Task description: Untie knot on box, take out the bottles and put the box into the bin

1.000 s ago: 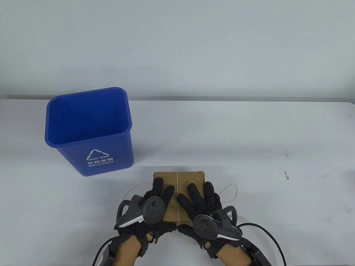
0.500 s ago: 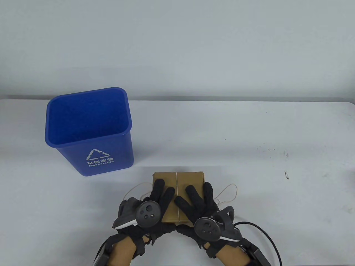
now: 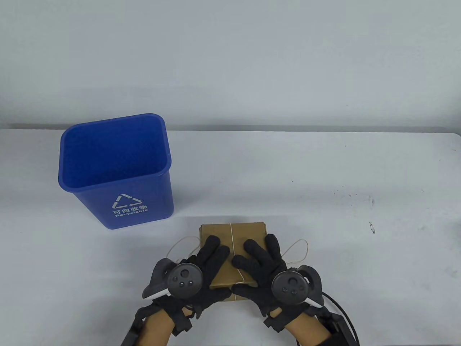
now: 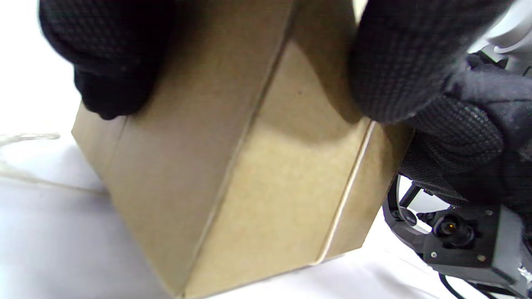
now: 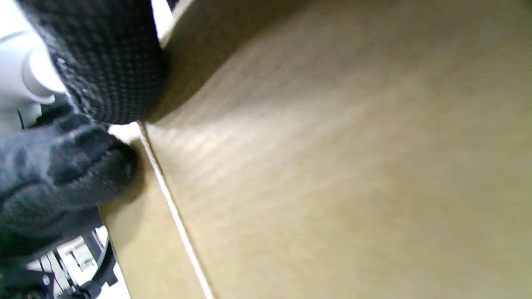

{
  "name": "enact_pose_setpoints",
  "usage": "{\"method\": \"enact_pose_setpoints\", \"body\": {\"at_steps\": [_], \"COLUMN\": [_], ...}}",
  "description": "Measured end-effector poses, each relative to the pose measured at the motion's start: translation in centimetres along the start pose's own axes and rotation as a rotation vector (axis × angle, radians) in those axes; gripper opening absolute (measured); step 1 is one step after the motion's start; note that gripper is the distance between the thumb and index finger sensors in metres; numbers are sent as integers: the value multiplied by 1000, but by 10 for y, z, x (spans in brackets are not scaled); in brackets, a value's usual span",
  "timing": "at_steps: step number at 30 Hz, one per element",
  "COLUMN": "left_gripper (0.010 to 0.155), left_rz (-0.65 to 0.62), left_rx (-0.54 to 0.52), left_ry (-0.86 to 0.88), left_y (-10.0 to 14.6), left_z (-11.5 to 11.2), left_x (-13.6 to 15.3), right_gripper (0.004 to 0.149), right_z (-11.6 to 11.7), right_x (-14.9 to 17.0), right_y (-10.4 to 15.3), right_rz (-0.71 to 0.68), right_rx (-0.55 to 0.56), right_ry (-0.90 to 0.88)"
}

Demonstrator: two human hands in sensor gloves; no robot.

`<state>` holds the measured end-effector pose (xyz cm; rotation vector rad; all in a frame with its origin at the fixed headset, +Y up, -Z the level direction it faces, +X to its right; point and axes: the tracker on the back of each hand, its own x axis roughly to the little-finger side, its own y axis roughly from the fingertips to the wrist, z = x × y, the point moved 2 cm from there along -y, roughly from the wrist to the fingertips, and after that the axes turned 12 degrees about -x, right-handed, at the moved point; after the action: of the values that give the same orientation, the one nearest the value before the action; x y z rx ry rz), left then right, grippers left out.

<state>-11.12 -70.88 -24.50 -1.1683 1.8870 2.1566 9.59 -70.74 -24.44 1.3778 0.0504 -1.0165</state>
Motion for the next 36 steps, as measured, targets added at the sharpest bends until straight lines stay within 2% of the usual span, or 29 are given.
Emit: {"method": "enact_pose_setpoints", "body": {"at_steps": [3,7,11,14,17,20,22,29,36], "left_gripper": [98,98,98,98,98,99,99,98,97], "left_rz": [0,-5,-5,5,16,24,30,74,96], "left_rx": [6,4,0,5,2,2,10,87,81], "left_ry": [6,8,9,13,34,46,40,-8,14], "left_y": [0,0,-1,-1,-2,-2,-3,-1,1], "left_z": [-1,-2,-3,-3,-3,-3,-4,-7,-3], "left_x": [0,-2,-1,1,4,6,8,19,29], "right_gripper": [51,33,32,32,32,32,33,33,33], "right_z": [-1,-4,-7,-10,-15,-18,-17,-9,-25], "right_x": [0,1,3,7,16,30,35,49,67], "right_y": [1,2,3,3,3,3,3,0,6], "right_rz": [-3,-5,-15,-21,-43,-66,-72,-83,-84], "right_rx": [15,41,48,60,93,122,126,72,141], "right_ry": [-36,-123,-151,-258,-434,-701,-780,-978,-1057]}}
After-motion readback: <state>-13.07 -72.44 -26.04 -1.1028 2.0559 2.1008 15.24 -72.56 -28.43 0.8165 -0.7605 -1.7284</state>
